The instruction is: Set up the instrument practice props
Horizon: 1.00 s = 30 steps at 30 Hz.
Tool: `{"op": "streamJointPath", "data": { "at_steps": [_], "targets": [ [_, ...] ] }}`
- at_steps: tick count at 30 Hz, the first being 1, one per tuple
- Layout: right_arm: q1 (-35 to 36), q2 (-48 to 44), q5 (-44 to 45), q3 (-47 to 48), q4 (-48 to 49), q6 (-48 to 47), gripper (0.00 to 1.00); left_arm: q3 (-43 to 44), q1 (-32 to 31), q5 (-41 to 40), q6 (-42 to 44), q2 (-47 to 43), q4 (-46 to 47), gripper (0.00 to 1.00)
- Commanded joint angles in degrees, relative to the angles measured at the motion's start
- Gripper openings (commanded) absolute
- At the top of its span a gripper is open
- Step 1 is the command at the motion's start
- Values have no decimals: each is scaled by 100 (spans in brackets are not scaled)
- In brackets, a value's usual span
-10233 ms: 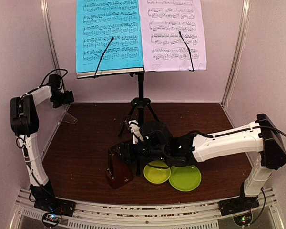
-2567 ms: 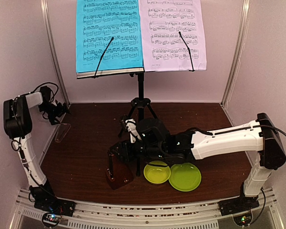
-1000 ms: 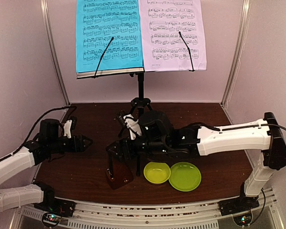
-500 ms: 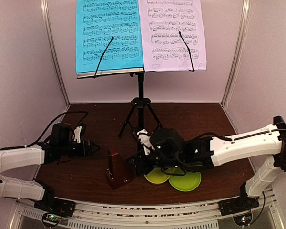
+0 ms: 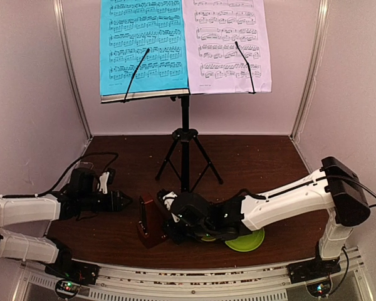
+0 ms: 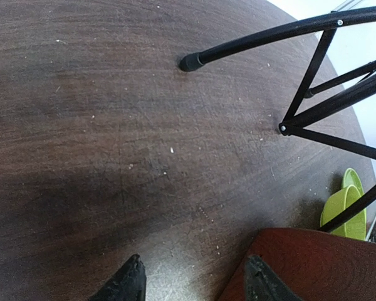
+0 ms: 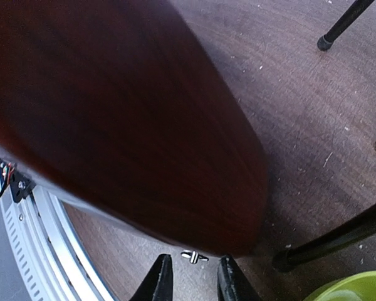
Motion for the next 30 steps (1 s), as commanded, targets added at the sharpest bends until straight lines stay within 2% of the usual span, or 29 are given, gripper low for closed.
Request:
{"op": "streamJointPath", "data": {
  "at_steps": [1,14,20,23,30],
  "targets": [
    [-135,139,385,311,48,-53,26,-96,-62,4,-33,-29,367,55],
    [-573,688,312,967,94,-307,26,-365,-274,77,-203,164,843,52],
    [-688,627,305,1036,21,-542,28,-415,-555,38,-338,410,1099,51],
    [-688,351,112,769,170,-659,35,-438,-722,-2,-526,490,1282,50],
    [-678,-401,-415,44,687,-811,64,-813,-837,-417,-1048,378,1569,48]
  ]
}}
